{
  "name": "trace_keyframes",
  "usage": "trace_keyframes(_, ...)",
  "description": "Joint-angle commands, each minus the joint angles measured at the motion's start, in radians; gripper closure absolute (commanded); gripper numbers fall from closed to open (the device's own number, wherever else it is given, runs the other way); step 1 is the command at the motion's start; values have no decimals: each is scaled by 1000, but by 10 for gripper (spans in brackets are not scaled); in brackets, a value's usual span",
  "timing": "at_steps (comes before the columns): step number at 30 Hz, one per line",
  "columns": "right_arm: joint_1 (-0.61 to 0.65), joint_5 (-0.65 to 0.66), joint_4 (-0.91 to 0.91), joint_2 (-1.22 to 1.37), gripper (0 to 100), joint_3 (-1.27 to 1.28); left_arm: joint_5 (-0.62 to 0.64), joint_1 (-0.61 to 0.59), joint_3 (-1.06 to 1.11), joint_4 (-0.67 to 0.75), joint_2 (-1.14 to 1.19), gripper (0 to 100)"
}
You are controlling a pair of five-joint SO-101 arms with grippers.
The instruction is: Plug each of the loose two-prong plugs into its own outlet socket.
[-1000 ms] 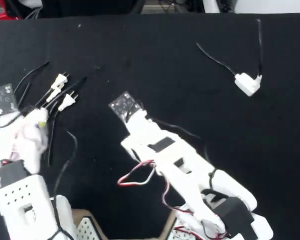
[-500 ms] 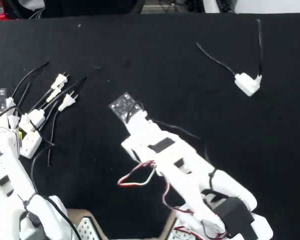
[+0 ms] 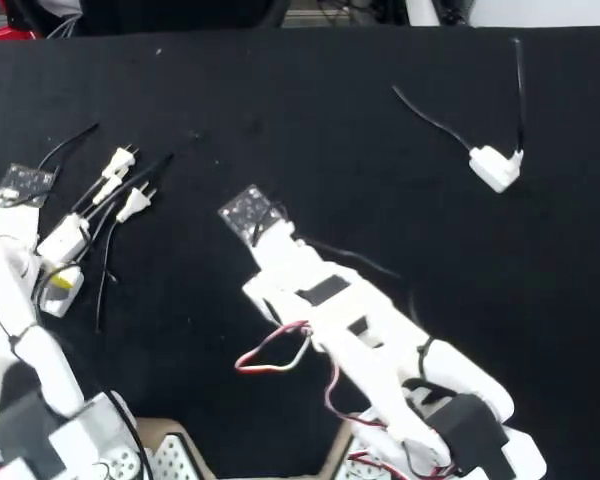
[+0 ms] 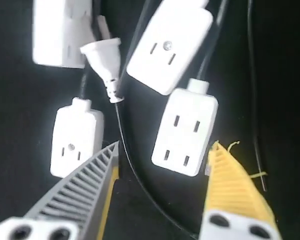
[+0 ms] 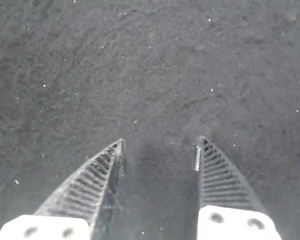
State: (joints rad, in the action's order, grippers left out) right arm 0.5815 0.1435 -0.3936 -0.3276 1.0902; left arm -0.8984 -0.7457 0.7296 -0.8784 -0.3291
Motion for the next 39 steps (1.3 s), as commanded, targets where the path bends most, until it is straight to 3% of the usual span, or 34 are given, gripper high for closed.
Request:
trace_keyframes(1,12,2,23,-38,783,-1,-38,48,-165,-55,140,718)
trace_keyframes(12,12,2,23,-38,783,-1,-34,101,-271,-68,411,722)
trace_keyframes(15,12,2,23,-38,783,-1,9,110,-292,-147,402,808)
trace_keyframes(18,12,2,23,-38,783,-1,66,131,-303,-222,370,981)
trace_keyframes(20,12,2,23,-38,783,-1,103,153,-298,-269,339,941)
trace_keyframes(22,12,2,23,-38,783,-1,143,177,-306,-321,298,972)
trace_keyframes(28,-107,-8,23,-47,783,-8,400,294,-309,-470,51,970)
trace_keyframes(32,-219,-137,18,-47,783,-35,606,415,-298,-514,-107,970)
trace_keyframes(35,-310,-226,18,-47,783,-51,766,524,-260,-477,-157,970)
trace_keyframes(39,-393,-253,23,-47,783,-59,890,674,-176,-358,-130,967)
